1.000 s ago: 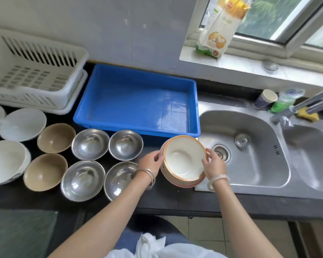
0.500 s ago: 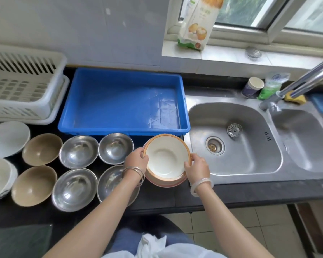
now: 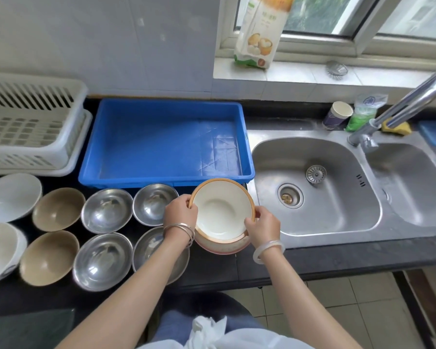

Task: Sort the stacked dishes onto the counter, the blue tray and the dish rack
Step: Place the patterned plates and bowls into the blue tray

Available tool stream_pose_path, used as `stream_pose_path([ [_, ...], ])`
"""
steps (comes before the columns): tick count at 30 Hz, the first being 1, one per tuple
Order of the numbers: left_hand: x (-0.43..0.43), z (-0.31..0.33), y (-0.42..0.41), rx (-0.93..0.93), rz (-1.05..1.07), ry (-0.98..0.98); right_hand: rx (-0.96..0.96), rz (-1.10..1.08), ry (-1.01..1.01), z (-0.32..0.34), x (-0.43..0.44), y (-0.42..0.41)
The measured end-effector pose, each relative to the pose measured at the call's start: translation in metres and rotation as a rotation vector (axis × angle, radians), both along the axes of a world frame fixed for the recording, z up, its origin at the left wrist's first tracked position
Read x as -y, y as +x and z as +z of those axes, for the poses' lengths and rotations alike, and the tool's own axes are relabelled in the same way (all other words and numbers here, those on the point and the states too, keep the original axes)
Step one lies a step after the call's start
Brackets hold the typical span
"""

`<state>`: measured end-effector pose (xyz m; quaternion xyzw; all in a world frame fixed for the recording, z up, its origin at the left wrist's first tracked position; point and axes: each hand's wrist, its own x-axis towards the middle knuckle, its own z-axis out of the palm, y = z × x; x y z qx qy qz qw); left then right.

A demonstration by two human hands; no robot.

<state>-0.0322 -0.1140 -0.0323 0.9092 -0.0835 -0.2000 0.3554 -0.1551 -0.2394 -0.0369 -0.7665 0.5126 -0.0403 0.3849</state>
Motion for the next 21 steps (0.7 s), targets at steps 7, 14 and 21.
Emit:
stream_pose_path([
  [7,0.034,0.032,-0.005,-0.002,-0.096,-0.111,0.114,-0.150,-0.059,0.033,0.034,-0.020],
  [14,0.081,0.033,-0.040,-0.090,-0.269,-0.150,0.071,-0.331,-0.135,0.044,0.066,-0.072],
  [21,0.113,0.013,-0.074,-0.186,-0.411,-0.074,0.003,-0.468,-0.095,0.028,0.078,-0.120],
])
